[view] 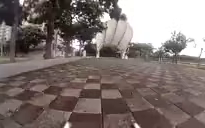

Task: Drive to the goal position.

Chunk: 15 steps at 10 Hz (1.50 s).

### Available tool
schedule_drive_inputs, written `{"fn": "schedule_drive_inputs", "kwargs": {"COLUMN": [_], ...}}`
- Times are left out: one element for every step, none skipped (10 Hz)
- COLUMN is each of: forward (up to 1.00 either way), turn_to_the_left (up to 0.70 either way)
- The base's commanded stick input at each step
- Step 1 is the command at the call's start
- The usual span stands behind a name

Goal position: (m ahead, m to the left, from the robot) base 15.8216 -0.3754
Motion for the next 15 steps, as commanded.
{"fn": "schedule_drive_inputs", "kwargs": {"forward": [1.0,1.0,1.0,1.0,1.0,1.0,1.0,1.0,1.0,1.0,1.0,1.0,1.0,1.0,1.0], "turn_to_the_left": [0.0,0.0,0.0,0.0,0.0,0.0,0.0,0.0,0.0,0.0,0.0,0.0,0.0,0.0,0.0]}}
